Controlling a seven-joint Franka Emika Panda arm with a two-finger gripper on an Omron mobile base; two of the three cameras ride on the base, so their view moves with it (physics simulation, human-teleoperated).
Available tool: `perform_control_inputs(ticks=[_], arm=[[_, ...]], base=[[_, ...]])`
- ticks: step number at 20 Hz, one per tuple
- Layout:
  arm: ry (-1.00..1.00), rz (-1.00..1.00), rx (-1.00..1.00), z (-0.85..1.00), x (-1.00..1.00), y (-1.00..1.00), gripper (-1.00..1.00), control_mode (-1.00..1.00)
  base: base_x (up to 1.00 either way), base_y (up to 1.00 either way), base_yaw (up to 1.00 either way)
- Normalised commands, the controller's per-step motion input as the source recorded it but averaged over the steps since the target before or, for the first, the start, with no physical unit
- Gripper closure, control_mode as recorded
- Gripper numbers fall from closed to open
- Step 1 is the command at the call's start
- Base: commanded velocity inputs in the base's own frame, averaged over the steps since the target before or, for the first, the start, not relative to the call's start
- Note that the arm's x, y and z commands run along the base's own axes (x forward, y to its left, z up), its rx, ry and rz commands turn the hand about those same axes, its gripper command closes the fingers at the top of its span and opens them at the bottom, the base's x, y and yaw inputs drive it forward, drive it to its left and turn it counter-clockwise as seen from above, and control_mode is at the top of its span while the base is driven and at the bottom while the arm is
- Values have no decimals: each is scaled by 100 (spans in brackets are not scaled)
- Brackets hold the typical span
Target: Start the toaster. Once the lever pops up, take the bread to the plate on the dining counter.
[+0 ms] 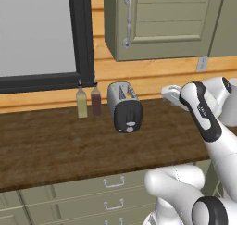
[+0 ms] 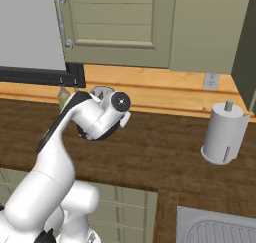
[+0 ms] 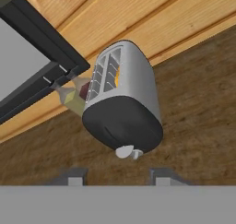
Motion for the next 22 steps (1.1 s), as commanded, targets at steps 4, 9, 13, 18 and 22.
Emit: perform_control_inputs(ticks=[4,9,13,18,22], arm=[[0,0,0,0,0,0,-100,-100],[0,0,0,0,0,0,-100,-100],[0,0,0,0,0,0,-100,-100],[0,0,0,0,0,0,-100,-100],[0,0,0,0,0,0,-100,-100]], base=[[0,0,0],[0,0,0],[0,0,0],[0,0,0],[0,0,0]])
